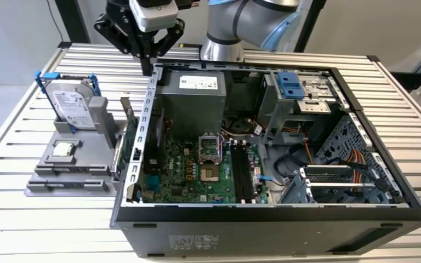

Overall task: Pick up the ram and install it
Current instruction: 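Reach for the ram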

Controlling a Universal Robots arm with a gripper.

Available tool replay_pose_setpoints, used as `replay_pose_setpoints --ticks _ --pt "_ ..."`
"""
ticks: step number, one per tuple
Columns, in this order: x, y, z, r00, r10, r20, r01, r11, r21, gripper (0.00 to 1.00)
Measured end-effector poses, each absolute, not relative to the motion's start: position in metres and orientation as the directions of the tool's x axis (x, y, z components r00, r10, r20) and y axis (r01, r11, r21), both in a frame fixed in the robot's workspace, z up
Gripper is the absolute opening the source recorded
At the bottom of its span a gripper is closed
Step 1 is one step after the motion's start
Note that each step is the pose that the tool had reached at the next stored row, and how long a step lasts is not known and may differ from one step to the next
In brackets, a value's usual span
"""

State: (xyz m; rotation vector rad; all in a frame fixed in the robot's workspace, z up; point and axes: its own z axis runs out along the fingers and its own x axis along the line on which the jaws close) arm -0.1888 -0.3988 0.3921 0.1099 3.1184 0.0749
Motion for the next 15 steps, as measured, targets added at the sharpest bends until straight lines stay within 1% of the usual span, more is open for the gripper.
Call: replay_pose_setpoints --ticks 15 --pt "-0.209 -0.399 0.392 -0.997 0.071 -0.019 0.070 0.996 0.049 0.00"
